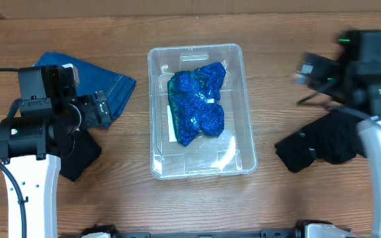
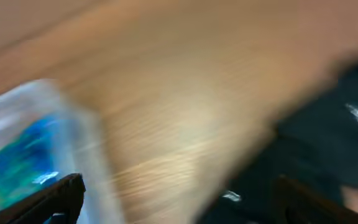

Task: Pack container
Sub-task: 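Carry the sparkly cloth into the bin with the right gripper and release, then grasp the black cloth on the right with the right gripper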

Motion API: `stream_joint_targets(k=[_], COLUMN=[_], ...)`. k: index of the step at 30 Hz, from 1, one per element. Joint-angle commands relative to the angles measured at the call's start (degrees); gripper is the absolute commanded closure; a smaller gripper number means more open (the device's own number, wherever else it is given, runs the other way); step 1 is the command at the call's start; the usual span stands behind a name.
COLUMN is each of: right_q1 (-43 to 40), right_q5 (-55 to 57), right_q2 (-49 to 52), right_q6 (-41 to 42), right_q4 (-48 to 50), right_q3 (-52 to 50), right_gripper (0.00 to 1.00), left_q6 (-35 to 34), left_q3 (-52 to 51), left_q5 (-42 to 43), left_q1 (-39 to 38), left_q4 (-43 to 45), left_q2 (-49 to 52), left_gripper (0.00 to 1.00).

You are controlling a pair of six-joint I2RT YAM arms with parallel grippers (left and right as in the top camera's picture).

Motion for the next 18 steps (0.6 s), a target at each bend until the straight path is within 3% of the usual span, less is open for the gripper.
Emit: stream_joint_targets(k=[1, 4, 7, 13, 18], right_q1=[-13.75, -23.30, -27.74, -28.72, -28.72], right_q5=[-5.05, -7.54, -9.29, -16.22, -16.26], right_q2=[-0.31, -0.28, -0.28, -0.28, -0.28], right_q6=[4.24, 3.78, 3.78, 4.02, 4.28], right_q4=[-2.43, -1.62, 3.63, 21.07, 30.47], right_q3=[-4.42, -12.41, -23.58, -43.47, -51.10], right_gripper=[0.00, 0.00, 0.00, 0.00, 0.00], left_q6=[-0.59, -0.59, -0.59, -0.59, -0.59], left_q3=[1.49, 1.49, 1.49, 1.49, 1.49], left_q5=[0.39, 0.39, 0.39, 0.39, 0.39], left_q1=[0.42, 0.42, 0.42, 0.42, 0.42], left_q4=[0.07, 0.07, 0.07, 0.09, 0.09], left_q2=[0.02, 0.02, 0.02, 0.02, 0.02], left_gripper=[0.00, 0.00, 0.00, 0.00, 0.00])
